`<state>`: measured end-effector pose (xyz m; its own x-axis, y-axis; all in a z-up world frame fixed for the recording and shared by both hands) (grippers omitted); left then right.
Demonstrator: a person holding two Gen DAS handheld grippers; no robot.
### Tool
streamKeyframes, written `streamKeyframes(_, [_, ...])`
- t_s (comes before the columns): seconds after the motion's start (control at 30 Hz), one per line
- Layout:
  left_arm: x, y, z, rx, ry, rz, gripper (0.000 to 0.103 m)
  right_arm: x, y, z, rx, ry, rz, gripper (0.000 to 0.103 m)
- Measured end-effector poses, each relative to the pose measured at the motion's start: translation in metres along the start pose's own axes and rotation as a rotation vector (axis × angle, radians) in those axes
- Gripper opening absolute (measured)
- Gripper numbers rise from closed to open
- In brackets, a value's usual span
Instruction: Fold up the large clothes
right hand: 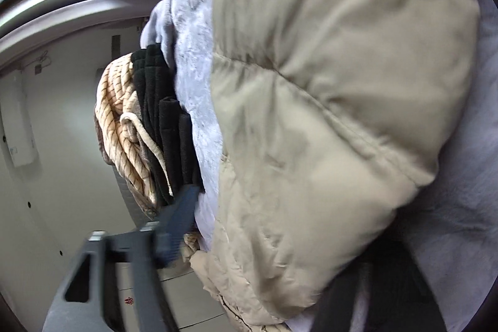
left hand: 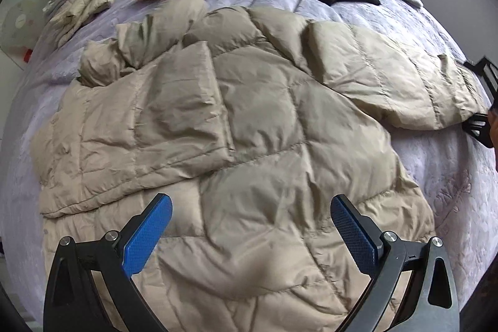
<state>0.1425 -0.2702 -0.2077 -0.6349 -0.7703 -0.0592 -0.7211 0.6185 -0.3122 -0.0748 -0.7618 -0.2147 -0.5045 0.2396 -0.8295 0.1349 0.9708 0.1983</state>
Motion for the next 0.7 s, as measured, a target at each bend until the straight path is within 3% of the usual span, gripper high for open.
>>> streamKeyframes(0.03, [-0.004,0.0,0.001,0.0,-0.006,-0.002,0.102,0.001,0.001,0.001,-0.004,-0.003,0.008,0.022])
streamKeyframes(0.1, [-0.01,0.0,0.002,-0.002,-0.01,-0.011,0.102,-0.001,0.004,0.001,0.002,-0.013,0.014,0.008])
streamKeyframes(0.27, [-0.03,0.001,0.002,0.003,-0.002,-0.043,0.102,-0.035,0.021,-0.005,0.008,-0.039,-0.103,0.008])
streamKeyframes(0.43, [-0.055,0.007,0.003,0.006,0.009,-0.059,0.102,-0.08,0.062,-0.005,-0.007,-0.039,-0.263,0.008])
streamKeyframes(0.7, [-0.111,0.023,-0.003,0.015,0.01,-0.075,0.102,-0.144,0.185,0.03,-0.118,-0.035,-0.542,0.008])
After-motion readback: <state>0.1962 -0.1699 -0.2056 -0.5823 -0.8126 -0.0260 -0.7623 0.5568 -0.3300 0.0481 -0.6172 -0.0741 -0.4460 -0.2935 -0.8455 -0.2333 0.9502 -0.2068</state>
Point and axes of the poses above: each gripper's, at about its wrist camera, not at the fingertips, and z roughly the way its jaws point, x to its right, y to its underside, the point moved 10 cm from there along z, roughly the way its jaws point, and after that the axes turned 2 degrees about z, right-handed, at the moved point
